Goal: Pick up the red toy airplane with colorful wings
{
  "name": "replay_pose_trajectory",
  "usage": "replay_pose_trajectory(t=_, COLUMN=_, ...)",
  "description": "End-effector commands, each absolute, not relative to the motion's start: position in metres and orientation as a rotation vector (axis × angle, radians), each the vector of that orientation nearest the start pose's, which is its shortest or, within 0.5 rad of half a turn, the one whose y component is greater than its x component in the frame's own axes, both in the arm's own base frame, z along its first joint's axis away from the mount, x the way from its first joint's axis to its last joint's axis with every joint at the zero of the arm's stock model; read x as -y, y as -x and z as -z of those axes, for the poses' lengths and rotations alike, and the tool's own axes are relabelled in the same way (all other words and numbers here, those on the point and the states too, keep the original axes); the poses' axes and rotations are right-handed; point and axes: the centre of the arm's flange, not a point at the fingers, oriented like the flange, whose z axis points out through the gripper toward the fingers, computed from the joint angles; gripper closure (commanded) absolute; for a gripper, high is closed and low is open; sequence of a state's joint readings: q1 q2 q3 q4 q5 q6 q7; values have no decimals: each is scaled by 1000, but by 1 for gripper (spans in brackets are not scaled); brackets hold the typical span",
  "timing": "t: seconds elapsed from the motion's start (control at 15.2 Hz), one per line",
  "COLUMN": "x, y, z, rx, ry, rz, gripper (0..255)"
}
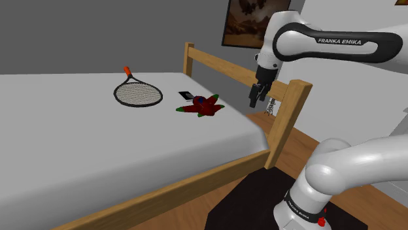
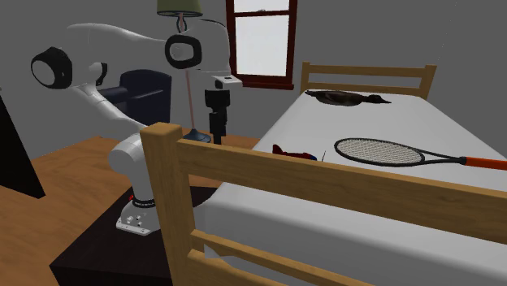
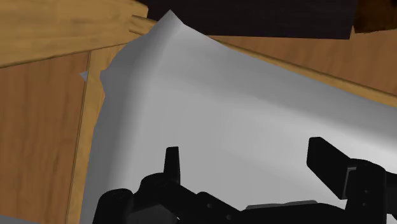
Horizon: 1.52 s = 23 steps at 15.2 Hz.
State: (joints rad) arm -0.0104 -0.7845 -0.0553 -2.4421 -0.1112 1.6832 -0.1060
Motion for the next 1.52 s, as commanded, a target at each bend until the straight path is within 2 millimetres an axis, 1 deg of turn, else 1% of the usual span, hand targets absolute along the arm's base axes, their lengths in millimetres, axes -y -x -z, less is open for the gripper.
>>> replay_pose_trajectory(t=0.0, x=35, y=-314, z=-559, rx=108, ry=3213, rz=31, gripper=0)
replay_pose_trajectory(t=0.53, x=38, y=-398, z=-536, rx=23, ry=2995, rz=180, gripper=0)
replay_pose_trajectory(t=1.06, x=40, y=-484, z=-520, rx=-52, ry=2769, rz=309, gripper=0)
replay_pose_trajectory(t=1.12, x=40, y=-484, z=-520, rx=-52, ry=2768, rz=310, gripper=0)
replay_pose_trajectory(t=1.45, x=40, y=-484, z=-494, rx=-52, ry=2768, rz=310, gripper=0)
